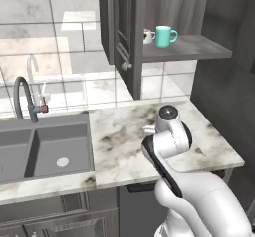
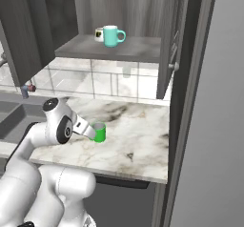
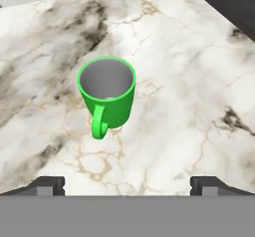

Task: Pick the mug on the counter and place it in the cabinet with the handle facing the right, like the mugs already inside.

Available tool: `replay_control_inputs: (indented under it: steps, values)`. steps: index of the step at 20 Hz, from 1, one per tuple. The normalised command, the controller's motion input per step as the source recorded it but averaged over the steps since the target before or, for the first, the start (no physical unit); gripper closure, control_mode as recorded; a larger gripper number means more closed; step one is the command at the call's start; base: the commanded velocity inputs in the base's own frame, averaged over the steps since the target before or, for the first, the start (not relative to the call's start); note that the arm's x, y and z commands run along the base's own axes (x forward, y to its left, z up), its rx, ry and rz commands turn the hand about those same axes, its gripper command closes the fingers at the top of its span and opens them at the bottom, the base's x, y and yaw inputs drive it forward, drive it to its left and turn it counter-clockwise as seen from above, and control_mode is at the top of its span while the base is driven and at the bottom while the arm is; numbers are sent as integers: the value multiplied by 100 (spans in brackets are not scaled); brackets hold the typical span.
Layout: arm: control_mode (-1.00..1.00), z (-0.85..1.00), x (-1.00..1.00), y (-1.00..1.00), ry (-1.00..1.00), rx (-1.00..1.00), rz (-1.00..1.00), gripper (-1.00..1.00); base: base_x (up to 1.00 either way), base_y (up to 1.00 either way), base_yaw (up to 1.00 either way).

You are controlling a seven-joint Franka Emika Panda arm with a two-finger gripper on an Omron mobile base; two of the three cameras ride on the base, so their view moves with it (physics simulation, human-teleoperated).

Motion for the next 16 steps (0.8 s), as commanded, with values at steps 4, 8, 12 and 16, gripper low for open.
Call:
replay_control_inputs:
  steps: [4,8,12,16]
  values:
    - [-100,-16,7,0,-6,-4,-3,-100,0,0,0]
    - [-100,-13,16,0,-1,0,-2,-100,0,0,0]
    - [-100,-22,23,0,0,0,0,-100,0,0,0]
    - [-100,-33,24,0,0,0,0,-100,0,0,0]
